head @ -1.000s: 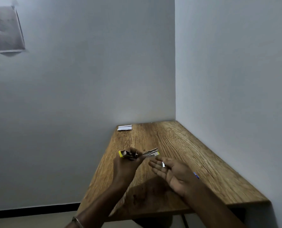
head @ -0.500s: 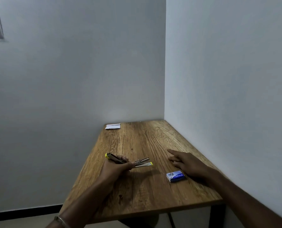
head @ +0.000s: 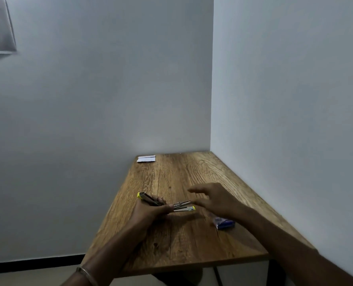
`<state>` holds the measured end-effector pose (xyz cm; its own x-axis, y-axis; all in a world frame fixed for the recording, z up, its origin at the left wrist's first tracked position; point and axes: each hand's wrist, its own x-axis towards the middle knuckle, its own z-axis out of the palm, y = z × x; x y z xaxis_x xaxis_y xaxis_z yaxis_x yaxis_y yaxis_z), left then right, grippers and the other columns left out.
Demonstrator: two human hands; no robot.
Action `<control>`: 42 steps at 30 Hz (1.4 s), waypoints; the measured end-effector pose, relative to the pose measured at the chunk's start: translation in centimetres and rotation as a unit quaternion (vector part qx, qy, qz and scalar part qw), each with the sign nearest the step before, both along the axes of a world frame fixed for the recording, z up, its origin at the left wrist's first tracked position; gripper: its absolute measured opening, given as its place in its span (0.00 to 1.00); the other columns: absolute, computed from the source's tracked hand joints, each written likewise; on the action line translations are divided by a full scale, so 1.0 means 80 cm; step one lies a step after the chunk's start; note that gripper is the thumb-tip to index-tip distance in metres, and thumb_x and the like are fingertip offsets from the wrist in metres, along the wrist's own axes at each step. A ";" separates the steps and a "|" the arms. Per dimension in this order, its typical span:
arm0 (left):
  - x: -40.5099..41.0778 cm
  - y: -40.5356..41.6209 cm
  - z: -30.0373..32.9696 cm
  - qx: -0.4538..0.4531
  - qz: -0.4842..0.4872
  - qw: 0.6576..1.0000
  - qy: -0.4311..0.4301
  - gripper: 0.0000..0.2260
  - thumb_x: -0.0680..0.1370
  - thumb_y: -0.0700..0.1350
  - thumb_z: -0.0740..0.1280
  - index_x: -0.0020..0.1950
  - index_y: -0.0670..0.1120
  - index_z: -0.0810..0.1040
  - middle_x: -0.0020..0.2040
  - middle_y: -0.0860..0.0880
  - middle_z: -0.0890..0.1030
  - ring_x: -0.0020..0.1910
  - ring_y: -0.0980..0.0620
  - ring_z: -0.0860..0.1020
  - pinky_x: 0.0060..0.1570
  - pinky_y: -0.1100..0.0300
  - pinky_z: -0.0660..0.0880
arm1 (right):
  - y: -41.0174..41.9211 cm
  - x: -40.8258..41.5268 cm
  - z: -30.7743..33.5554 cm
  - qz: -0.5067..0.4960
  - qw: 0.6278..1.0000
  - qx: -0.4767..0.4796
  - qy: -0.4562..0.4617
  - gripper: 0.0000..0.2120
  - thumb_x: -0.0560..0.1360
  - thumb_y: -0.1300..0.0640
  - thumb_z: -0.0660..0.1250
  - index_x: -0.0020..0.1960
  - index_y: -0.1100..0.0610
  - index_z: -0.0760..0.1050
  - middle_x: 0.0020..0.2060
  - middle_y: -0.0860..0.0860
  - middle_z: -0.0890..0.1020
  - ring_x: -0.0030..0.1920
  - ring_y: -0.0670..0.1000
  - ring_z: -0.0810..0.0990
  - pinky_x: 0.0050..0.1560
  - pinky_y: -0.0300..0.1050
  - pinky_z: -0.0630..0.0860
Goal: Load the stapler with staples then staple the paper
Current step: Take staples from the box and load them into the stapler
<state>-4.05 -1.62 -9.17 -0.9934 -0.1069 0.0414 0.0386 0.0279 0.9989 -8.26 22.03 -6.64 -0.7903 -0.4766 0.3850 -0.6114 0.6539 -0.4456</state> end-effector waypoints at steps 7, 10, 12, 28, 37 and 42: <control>0.002 -0.003 0.000 0.005 -0.016 1.000 -0.006 0.16 0.67 0.38 0.80 0.50 0.35 0.80 0.43 0.39 0.84 0.40 0.45 0.85 0.39 0.56 0.81 | -0.053 -0.002 -0.004 0.051 0.996 0.063 0.028 0.10 0.76 0.58 0.72 0.56 0.56 0.83 0.49 0.49 0.86 0.47 0.43 0.84 0.49 0.39 0.80; 0.003 -0.006 0.003 0.028 -0.022 0.999 -0.019 0.15 0.68 0.36 0.78 0.51 0.37 0.79 0.45 0.39 0.84 0.43 0.45 0.85 0.41 0.56 0.82 | -0.052 -0.002 -0.009 0.051 0.997 0.051 0.017 0.08 0.76 0.58 0.71 0.55 0.54 0.83 0.47 0.47 0.86 0.44 0.41 0.83 0.48 0.39 0.82; 0.005 -0.008 0.008 0.032 -0.030 0.998 -0.036 0.17 0.67 0.38 0.78 0.53 0.37 0.79 0.48 0.39 0.84 0.46 0.44 0.85 0.42 0.56 0.82 | -0.049 -0.003 -0.012 0.044 0.998 0.046 0.010 0.08 0.76 0.58 0.71 0.54 0.53 0.83 0.47 0.47 0.86 0.43 0.40 0.83 0.46 0.38 0.82; 0.005 -0.054 0.000 -0.288 0.046 0.954 0.066 0.08 0.69 0.46 0.79 0.46 0.49 0.84 0.46 0.53 0.85 0.47 0.58 0.83 0.42 0.67 0.76 | -0.048 -0.006 -0.031 -0.019 0.998 0.000 -0.055 0.07 0.73 0.60 0.74 0.51 0.52 0.85 0.46 0.44 0.85 0.44 0.39 0.82 0.44 0.33 0.79; 0.003 -0.054 -0.008 -0.367 0.056 0.924 0.092 0.10 0.67 0.47 0.80 0.45 0.52 0.84 0.42 0.55 0.85 0.43 0.63 0.82 0.39 0.72 0.75 | -0.050 -0.012 -0.027 -0.029 0.996 0.000 -0.085 0.10 0.70 0.58 0.77 0.50 0.49 0.85 0.39 0.37 0.82 0.42 0.34 0.81 0.40 0.27 0.73; -0.001 -0.057 -0.012 -0.369 0.045 0.924 0.088 0.11 0.67 0.48 0.80 0.46 0.52 0.84 0.42 0.54 0.85 0.44 0.60 0.82 0.44 0.65 0.79 | -0.051 -0.013 -0.030 -0.020 0.998 0.027 -0.062 0.11 0.71 0.58 0.76 0.53 0.50 0.84 0.46 0.42 0.85 0.44 0.35 0.80 0.43 0.29 0.74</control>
